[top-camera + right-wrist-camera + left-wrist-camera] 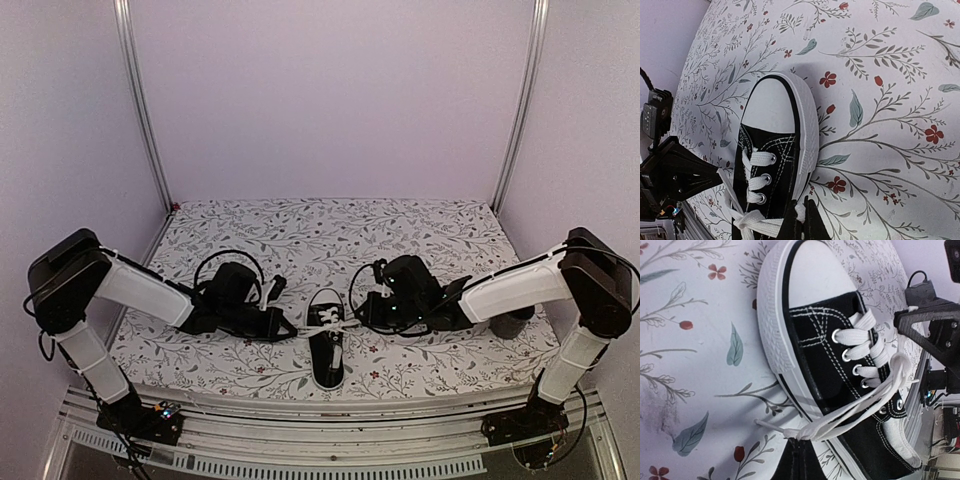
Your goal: Tie the shoes
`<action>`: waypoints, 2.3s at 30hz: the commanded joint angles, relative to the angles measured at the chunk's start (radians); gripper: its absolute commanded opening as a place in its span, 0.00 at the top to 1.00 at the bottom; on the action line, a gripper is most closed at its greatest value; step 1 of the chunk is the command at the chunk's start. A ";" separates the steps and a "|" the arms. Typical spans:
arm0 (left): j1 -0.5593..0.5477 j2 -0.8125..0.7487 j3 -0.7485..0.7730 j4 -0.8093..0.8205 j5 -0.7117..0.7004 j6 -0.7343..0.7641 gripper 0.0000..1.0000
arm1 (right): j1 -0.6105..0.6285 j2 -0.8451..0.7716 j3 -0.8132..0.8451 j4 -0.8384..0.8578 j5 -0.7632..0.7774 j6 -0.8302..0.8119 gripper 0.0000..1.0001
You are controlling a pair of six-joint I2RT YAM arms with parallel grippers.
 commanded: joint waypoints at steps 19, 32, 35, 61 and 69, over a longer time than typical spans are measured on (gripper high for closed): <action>0.010 -0.020 0.008 0.065 0.100 0.029 1.00 | -0.028 -0.201 -0.163 0.122 -0.135 -0.042 0.32; 0.004 -0.012 0.007 0.072 0.104 0.024 1.00 | 0.100 -0.092 -0.146 0.192 -0.198 -0.017 0.50; 0.002 -0.011 0.009 0.068 0.108 0.024 1.00 | 0.099 -0.057 -0.111 0.190 -0.190 -0.019 0.55; 0.003 -0.036 0.020 0.052 0.098 0.047 0.61 | 0.100 -0.089 -0.151 0.129 -0.147 0.020 0.98; 0.003 -0.008 0.071 0.028 0.108 0.080 0.54 | 0.101 -0.152 -0.222 0.086 -0.137 0.034 0.98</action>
